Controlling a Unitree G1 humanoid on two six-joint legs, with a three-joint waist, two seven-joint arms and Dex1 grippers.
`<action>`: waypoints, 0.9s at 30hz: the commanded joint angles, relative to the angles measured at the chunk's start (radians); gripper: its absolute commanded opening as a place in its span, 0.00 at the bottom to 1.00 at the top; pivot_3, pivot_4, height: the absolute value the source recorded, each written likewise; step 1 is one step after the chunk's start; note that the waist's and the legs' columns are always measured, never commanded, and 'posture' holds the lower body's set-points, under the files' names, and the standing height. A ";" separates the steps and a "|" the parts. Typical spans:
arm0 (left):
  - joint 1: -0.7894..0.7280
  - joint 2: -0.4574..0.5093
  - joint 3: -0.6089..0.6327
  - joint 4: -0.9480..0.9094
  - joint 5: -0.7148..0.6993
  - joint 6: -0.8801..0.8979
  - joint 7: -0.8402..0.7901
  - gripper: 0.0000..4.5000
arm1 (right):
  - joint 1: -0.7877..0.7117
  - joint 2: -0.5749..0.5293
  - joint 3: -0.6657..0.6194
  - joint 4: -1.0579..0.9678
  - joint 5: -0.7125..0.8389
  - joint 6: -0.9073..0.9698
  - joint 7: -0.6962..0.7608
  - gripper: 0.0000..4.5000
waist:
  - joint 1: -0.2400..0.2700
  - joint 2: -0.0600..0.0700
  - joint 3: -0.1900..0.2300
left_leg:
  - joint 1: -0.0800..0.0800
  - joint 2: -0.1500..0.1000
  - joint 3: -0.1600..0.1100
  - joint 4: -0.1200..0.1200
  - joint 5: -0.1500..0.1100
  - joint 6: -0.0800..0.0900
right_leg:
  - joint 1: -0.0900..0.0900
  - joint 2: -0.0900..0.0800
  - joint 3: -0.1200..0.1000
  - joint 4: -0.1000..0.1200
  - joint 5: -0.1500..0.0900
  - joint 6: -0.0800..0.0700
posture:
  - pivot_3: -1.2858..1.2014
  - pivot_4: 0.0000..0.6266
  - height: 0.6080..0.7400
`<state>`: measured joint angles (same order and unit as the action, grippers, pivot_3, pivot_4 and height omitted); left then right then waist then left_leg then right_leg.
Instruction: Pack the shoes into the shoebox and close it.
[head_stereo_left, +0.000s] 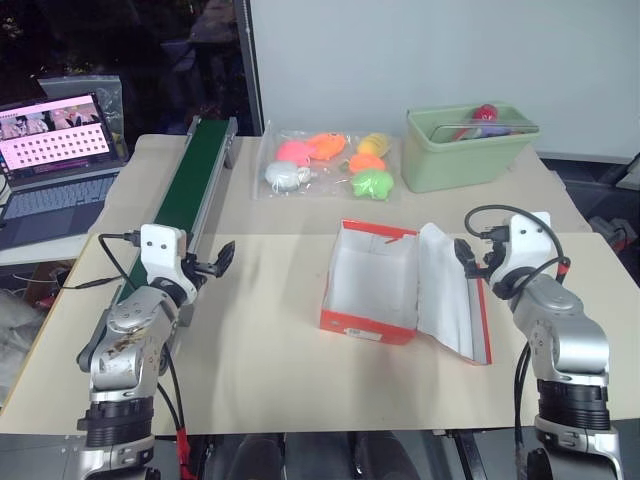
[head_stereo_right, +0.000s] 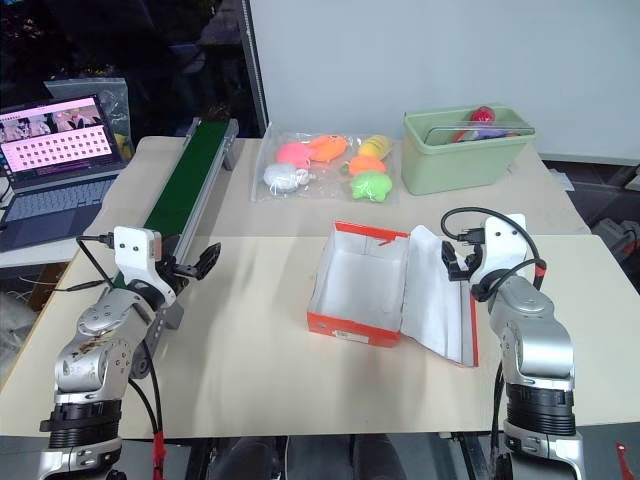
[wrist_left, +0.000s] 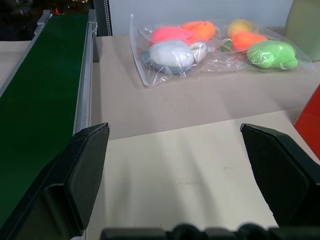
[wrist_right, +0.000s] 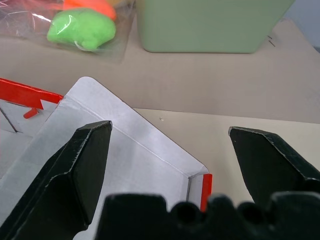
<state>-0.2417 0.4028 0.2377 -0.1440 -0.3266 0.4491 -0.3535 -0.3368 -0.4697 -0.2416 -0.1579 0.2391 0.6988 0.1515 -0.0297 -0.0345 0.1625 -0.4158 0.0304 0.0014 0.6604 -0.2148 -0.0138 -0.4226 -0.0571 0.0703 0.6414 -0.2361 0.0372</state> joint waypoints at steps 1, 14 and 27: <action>-0.034 0.010 -0.012 -0.016 0.016 -0.041 -0.006 1.00 | -0.010 0.005 -0.024 -0.022 -0.018 -0.036 -0.023 0.98 | 0.000 0.000 0.000 | 0.000 0.000 0.000 0.000 0.000 0.000 | 0.000 0.000 0.000 0.000 0.000 0.000 | 0.52 0.24 0.92; 0.004 0.122 0.117 0.007 -0.051 -0.018 -0.081 1.00 | -0.192 0.019 0.141 -0.156 0.139 -0.009 0.256 0.98 | -0.023 0.000 0.000 | 0.001 0.002 -0.001 -0.001 0.000 0.000 | -0.001 0.002 0.000 0.001 0.000 0.000 | 0.52 0.24 0.92; 0.102 0.202 0.243 -0.001 -0.097 0.014 -0.109 1.00 | -0.242 -0.043 0.445 -0.157 0.223 -0.026 0.702 0.98 | -0.011 0.000 0.001 | 0.000 0.001 -0.001 0.000 0.000 0.000 | 0.000 0.000 -0.001 0.000 0.000 0.000 | 0.52 0.24 0.92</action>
<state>-0.1449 0.5954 0.4463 -0.1156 -0.4031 0.4635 -0.4630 -0.5642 -0.4968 0.1946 -0.2865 0.4570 0.6900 0.8159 -0.0403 -0.0348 0.1631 -0.4154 0.0319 0.0003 0.6601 -0.2148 -0.0137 -0.4231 -0.0569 0.0689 0.6419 -0.2361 0.0369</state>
